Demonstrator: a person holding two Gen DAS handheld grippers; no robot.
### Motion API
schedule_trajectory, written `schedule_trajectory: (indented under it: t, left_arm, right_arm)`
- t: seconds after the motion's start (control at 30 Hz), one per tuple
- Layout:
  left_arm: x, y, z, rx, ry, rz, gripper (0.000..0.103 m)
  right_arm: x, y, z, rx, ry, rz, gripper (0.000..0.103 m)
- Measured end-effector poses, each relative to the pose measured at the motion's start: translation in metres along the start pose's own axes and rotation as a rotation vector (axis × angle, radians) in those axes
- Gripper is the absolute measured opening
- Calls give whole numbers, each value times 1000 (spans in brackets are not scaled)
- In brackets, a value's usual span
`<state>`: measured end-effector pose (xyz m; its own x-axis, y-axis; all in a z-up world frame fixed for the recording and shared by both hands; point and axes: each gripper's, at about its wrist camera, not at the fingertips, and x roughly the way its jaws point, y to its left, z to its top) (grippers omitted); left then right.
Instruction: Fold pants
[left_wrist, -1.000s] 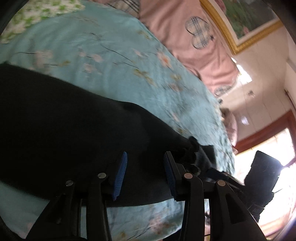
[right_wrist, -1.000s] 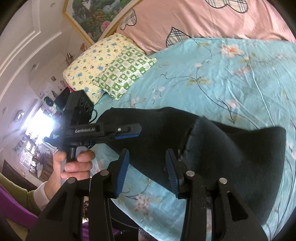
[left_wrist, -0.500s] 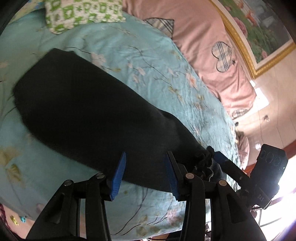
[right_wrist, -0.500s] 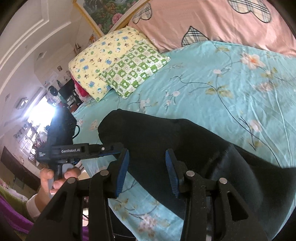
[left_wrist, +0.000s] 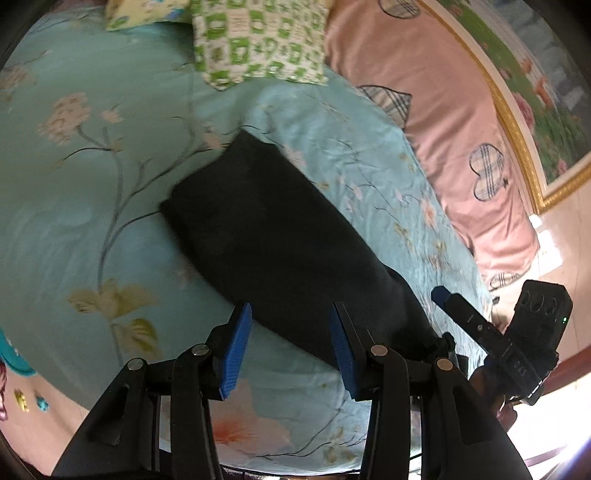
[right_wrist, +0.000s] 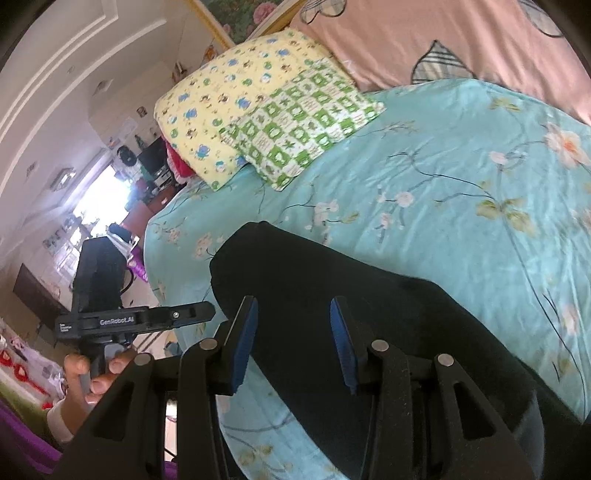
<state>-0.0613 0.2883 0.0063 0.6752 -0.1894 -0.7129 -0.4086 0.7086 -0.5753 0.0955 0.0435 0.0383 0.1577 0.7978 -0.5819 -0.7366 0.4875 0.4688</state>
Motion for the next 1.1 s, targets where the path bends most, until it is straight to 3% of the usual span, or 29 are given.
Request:
schedule_trajectory:
  t: [0.6, 0.87, 1.1]
  left_arm:
    - [8, 42, 18, -134, -15, 76, 46]
    - [20, 55, 26, -174, -6, 72, 46]
    - [30, 62, 28, -194, 3, 57, 46]
  right_arm:
    - [76, 16, 51, -120, 120, 72, 43]
    - [128, 31, 79, -264, 251, 96, 43]
    - [173, 31, 93, -300, 363, 143, 43]
